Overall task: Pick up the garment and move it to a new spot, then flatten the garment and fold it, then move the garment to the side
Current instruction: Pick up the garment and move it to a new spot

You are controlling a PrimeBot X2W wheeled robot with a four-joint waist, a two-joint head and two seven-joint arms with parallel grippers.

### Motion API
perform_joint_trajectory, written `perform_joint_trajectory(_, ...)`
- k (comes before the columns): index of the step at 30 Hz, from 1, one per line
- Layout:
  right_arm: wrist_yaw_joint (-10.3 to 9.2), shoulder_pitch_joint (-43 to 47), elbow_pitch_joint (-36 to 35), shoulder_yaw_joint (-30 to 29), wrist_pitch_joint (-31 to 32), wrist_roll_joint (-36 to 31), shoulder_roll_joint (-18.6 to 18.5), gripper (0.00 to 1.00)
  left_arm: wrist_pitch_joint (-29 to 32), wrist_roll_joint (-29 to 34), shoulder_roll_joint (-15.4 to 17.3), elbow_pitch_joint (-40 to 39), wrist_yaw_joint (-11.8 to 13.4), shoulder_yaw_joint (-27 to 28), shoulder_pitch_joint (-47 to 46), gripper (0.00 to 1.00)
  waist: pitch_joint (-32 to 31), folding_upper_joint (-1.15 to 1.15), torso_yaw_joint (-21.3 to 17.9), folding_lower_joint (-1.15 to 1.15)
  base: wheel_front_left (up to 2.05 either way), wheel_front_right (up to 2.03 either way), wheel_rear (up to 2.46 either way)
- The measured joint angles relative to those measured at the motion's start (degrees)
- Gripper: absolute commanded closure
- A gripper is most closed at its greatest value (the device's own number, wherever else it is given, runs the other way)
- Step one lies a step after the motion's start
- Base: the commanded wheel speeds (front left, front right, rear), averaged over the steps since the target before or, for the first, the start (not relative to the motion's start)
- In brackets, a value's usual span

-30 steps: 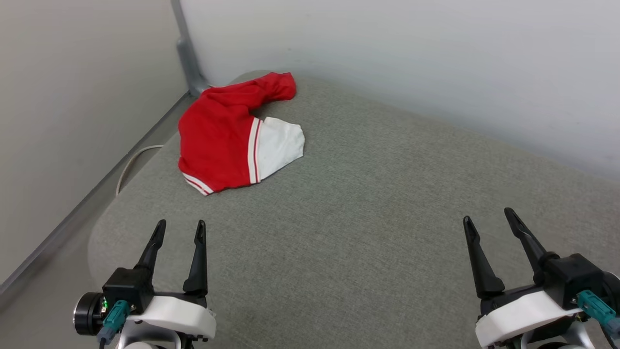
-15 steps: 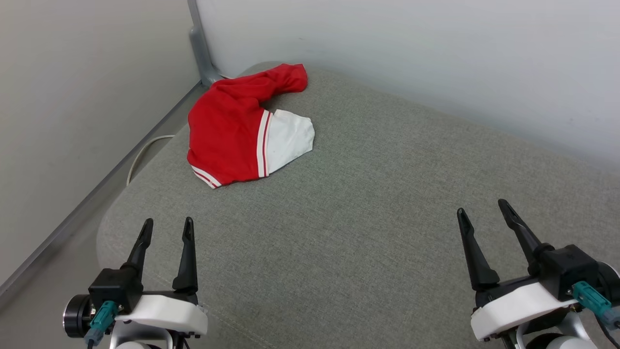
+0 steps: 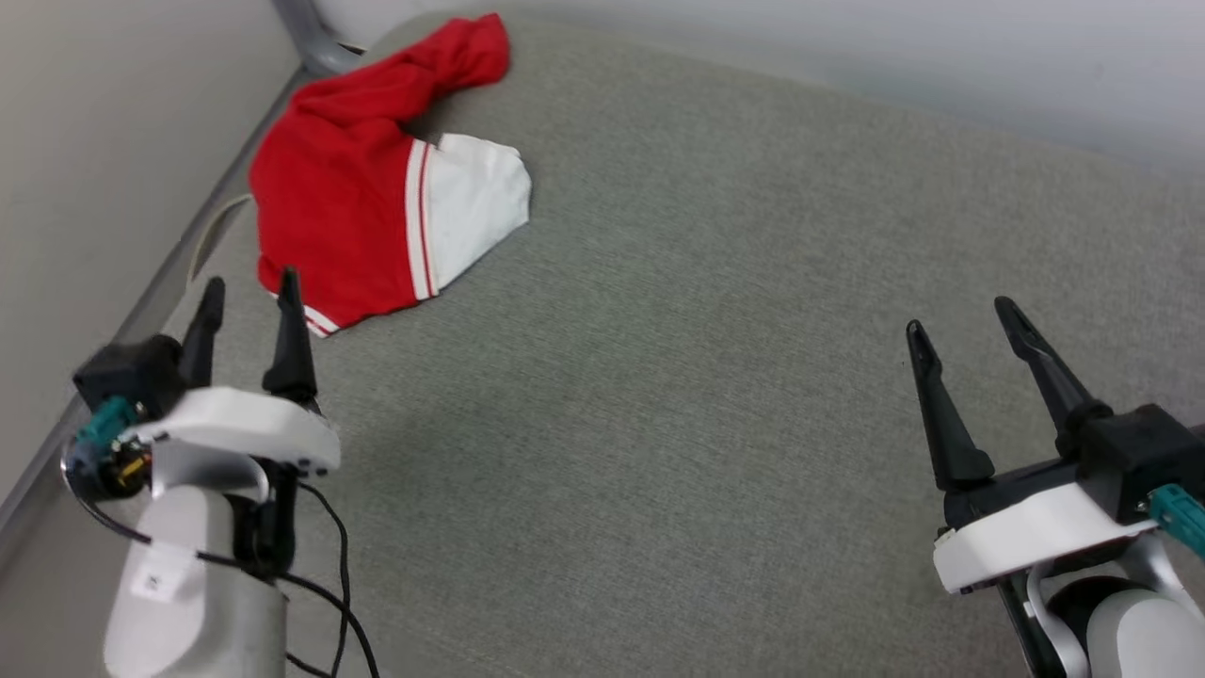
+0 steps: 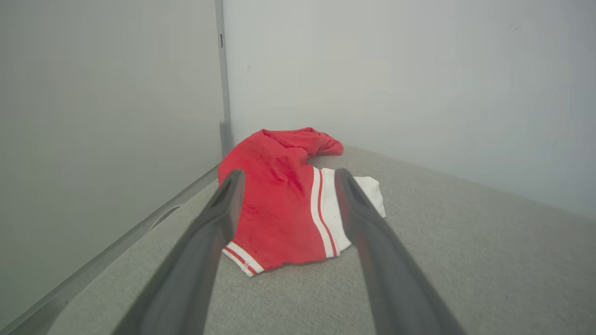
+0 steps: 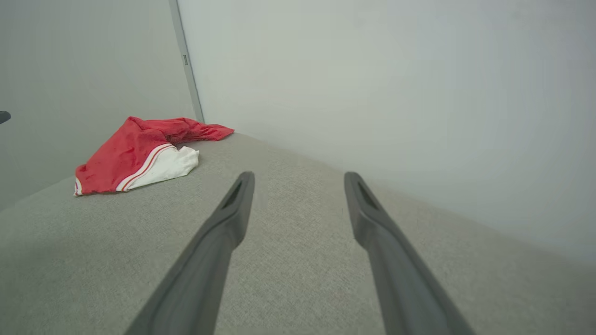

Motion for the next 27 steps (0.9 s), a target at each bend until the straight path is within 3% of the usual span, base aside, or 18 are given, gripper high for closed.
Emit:
perform_joint_trajectory(10,0.00,-3.8,-0.7,-0.8,-0.9,0.1,-0.4,0.00,7.3,-7.9,9.9,10.5,-0.8,0.4,-15.4,0.00,10.0,0.00,-8.0,0.01,0.00,0.00,0.00)
perform_joint_trajectory(21,0.00,-7.7,-0.8,-0.5,-2.1,0.6,-0.7,0.00,31.0,-20.3,20.9,18.8,-0.9,-1.3,-25.0,0.00,19.8,0.00,-14.6,0.01,0.00,0.00,0.00)
perform_joint_trajectory(27,0.00,-8.8,-0.7,0.0,-2.6,1.0,-0.6,0.00,43.2,-22.4,25.0,22.0,0.1,-1.3,-26.6,0.00,23.2,0.00,-16.6,0.00,0.00,0.00,0.00)
